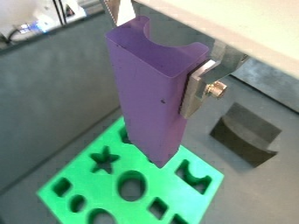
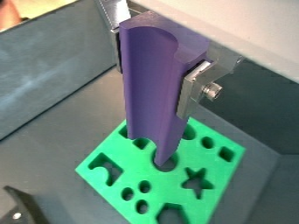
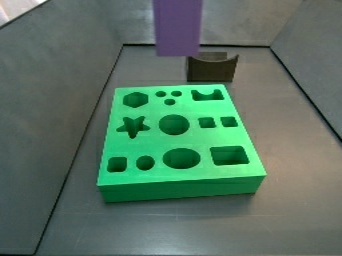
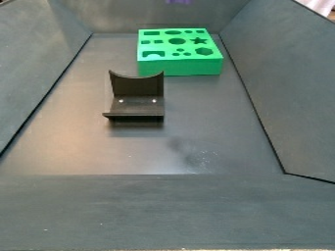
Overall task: Pick up the arch object. Move up. Place the arch object on the fixture. Regrasp the arch object. Rotate the arch object. Move to above the board. Insert the arch object.
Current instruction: Insert the arch object.
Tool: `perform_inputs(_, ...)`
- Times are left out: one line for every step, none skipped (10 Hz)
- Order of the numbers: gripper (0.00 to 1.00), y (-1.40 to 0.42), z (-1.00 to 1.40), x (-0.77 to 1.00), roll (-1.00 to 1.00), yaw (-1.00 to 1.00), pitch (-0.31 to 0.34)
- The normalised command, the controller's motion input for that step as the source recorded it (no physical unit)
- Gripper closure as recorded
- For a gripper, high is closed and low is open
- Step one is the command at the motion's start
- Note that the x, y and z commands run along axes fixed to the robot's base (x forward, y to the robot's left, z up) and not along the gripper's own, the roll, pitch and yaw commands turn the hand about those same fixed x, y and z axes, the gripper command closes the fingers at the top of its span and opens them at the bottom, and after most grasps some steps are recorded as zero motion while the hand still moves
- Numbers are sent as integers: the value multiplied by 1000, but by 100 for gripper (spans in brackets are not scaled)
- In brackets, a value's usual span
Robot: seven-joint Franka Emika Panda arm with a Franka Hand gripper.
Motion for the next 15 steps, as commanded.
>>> perform_inputs(100,314,-523,623,46,126,-199)
perform_inputs(100,454,-531,854,0,6,-157)
perform_inputs(100,500,-609,966,-20,0,-89)
perform_inputs(100,411,-591,963,0,6,-46)
perform_inputs(100,429,-591,1000,-26,63,0)
perform_inputs(100,-51,-437,666,101,0,0)
perform_inputs(100,-54,-89,369,54,-143,0)
perform_inputs(100,0,-157,600,29,-237,29)
perform_inputs(100,140,-474,346,150,57,0)
perform_inputs(100,220,-511,283,180,386,-57)
perform_inputs(100,103,-411,417,143,363,-64)
perform_inputs(100,-69,-63,323,23,0,24)
perform_inputs(100,-74,-140,277,29,0,0)
perform_inputs(100,-46,-349,51,113,0,-50)
perform_inputs(100,0,-389,54,136,14,-50)
